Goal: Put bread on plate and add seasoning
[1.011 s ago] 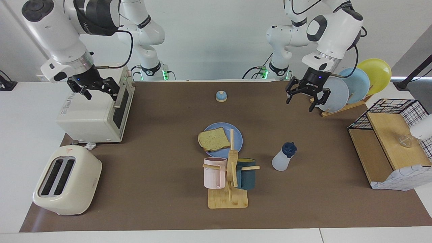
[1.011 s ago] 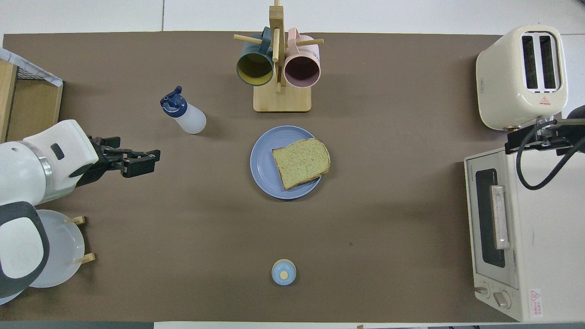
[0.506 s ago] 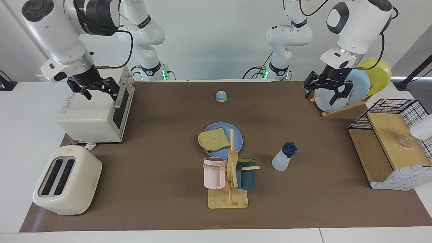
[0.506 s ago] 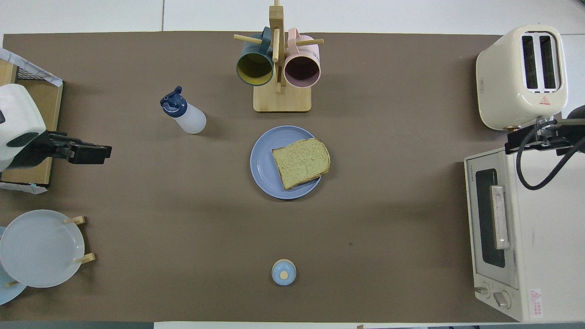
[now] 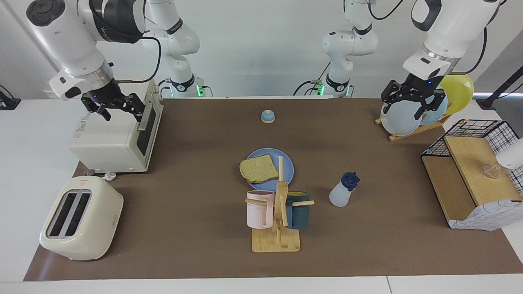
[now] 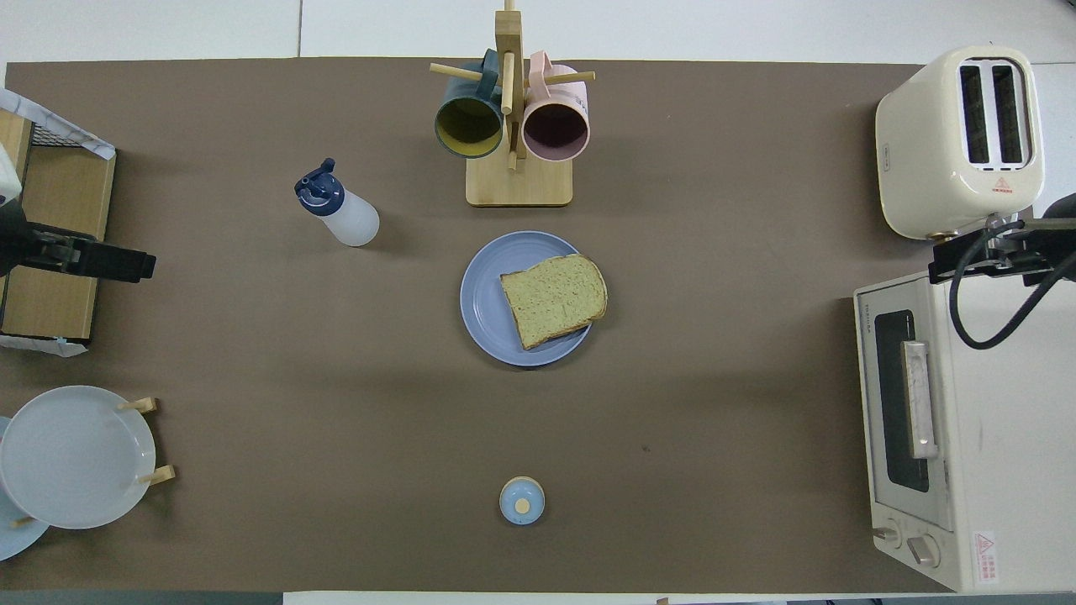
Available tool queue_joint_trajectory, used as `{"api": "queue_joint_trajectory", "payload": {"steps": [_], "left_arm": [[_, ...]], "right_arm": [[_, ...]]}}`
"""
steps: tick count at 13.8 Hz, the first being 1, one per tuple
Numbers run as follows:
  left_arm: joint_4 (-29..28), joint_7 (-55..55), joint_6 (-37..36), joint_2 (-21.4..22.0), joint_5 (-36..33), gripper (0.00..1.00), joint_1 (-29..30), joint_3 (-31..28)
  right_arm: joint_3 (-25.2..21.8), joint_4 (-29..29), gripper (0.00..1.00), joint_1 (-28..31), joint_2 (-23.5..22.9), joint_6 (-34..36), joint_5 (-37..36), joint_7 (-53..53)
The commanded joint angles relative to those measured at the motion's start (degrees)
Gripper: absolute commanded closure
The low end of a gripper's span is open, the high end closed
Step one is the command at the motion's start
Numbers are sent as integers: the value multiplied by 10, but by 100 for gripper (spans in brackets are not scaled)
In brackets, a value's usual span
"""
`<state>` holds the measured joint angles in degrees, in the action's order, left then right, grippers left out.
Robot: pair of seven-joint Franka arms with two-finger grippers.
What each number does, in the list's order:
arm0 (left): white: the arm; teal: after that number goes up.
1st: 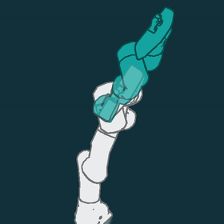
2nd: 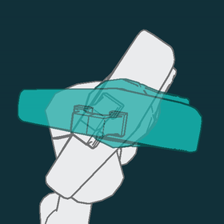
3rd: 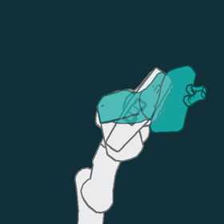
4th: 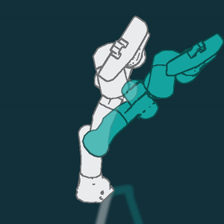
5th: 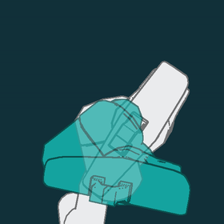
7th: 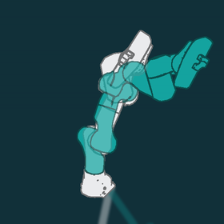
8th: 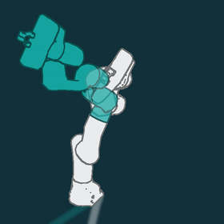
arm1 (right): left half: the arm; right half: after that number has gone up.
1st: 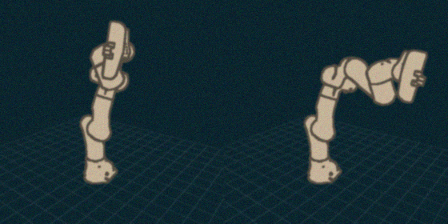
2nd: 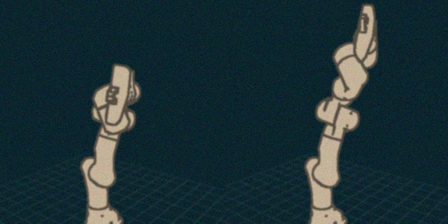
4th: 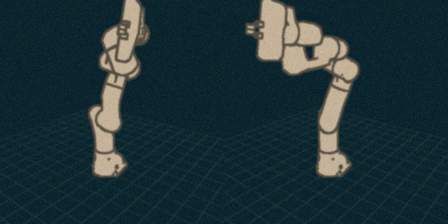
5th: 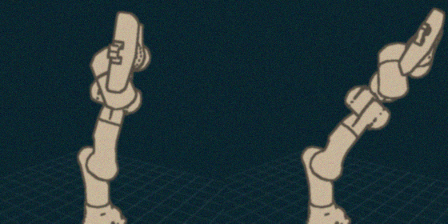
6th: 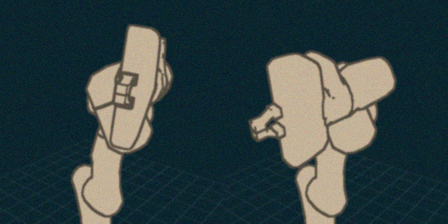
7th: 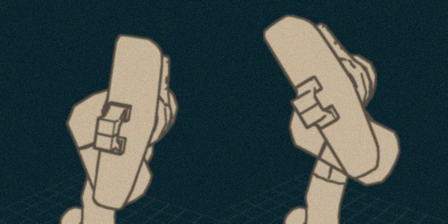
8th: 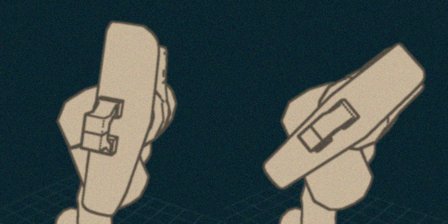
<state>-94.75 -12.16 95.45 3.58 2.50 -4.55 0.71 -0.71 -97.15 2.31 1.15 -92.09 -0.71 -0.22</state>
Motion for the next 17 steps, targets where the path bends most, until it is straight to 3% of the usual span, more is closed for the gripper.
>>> {"api": "queue_joint_trajectory", "payload": {"steps": [1,5,11,17], "left_arm": [[68,34,-54,-42,-15,0,4,4],[75,38,-69,-45,-25,0,4,5],[40,53,-34,-30,-33,0,-3,5],[53,120,-99,-30,-43,0,-21,2]], "right_arm": [[4,-4,0,7,7,4,-6,13],[4,-4,0,7,7,4,-6,13],[4,-4,0,7,7,4,-6,13],[4,-4,0,7,7,4,-6,13]]}}
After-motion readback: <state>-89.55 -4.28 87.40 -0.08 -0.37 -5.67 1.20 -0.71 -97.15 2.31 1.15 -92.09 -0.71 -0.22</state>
